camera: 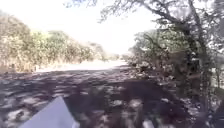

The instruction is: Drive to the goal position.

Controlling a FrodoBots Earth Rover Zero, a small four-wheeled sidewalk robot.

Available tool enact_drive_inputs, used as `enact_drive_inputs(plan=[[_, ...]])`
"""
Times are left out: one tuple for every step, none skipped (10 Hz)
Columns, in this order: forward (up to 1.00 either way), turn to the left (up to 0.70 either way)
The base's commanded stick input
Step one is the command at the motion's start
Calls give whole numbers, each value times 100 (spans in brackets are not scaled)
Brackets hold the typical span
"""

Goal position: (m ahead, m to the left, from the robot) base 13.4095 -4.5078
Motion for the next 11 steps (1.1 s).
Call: enact_drive_inputs(plan=[[50, 0], [50, 0], [50, 0], [50, 0], [50, 0], [50, 0], [50, 0], [50, 0], [50, 0], [50, -1], [50, -9]])
